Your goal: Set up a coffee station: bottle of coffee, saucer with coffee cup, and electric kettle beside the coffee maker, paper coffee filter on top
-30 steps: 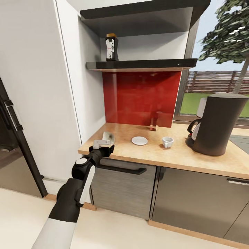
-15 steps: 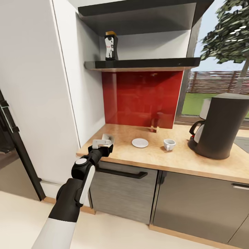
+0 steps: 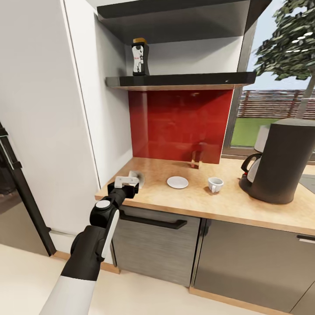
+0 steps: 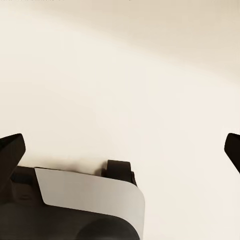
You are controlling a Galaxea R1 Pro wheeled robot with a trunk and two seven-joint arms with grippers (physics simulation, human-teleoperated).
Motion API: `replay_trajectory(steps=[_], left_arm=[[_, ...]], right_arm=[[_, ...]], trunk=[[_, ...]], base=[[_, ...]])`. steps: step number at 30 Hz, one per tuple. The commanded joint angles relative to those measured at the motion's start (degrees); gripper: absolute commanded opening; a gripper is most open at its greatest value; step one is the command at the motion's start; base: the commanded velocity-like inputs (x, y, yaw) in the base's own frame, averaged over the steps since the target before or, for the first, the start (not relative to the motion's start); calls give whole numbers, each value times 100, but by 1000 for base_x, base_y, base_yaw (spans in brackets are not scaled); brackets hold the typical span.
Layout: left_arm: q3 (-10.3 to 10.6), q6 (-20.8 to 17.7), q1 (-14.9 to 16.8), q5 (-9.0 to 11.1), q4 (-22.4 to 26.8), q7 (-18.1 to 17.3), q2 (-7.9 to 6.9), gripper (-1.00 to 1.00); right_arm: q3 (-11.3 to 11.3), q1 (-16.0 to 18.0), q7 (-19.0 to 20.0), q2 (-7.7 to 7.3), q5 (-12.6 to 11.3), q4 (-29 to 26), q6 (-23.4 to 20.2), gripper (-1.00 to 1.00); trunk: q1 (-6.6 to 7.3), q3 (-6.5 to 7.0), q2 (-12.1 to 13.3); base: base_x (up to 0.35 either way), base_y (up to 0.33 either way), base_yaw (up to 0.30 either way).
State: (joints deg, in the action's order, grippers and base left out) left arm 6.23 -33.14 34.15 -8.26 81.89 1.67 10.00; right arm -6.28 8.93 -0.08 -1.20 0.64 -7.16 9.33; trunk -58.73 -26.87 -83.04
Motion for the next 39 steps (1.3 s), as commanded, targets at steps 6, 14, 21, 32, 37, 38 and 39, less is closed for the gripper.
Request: replay_trajectory(steps=[6,14,21,32,37,38,39], left_arm=[[-6,-34,4,-108,19,-5,0,100],[-22,-31,4,-114,27,-14,0,100],[-118,-26,4,-99,22,-28,0,100],[-130,-26,4,-97,13,-32,0,100],[-131,-26,4,-97,-16,-33,0,100],[-131,-26,4,-94,-24,-34,0,100],[-131,-26,4,-92,-27,-34,0,100]], right_arm=[[-31,4,-1,-3,6,8,16,100],[-31,4,-1,-3,6,177,9,100],[-37,1,-1,-3,12,450,8,100],[-39,-19,-1,-5,15,663,15,100],[-39,-28,-1,-4,15,670,16,100],[-39,-29,-1,-4,15,671,16,100],[-39,-30,-1,-3,15,673,16,100]], trunk=[[0,-6,-3],[0,-6,-3],[0,-6,-3],[0,-6,-3],[0,-6,-3],[0,-6,-3],[0,-6,-3]], base=[[53,44,0],[85,67,0],[177,89,0],[76,12,0],[78,1,0],[25,0,0],[20,0,0]])
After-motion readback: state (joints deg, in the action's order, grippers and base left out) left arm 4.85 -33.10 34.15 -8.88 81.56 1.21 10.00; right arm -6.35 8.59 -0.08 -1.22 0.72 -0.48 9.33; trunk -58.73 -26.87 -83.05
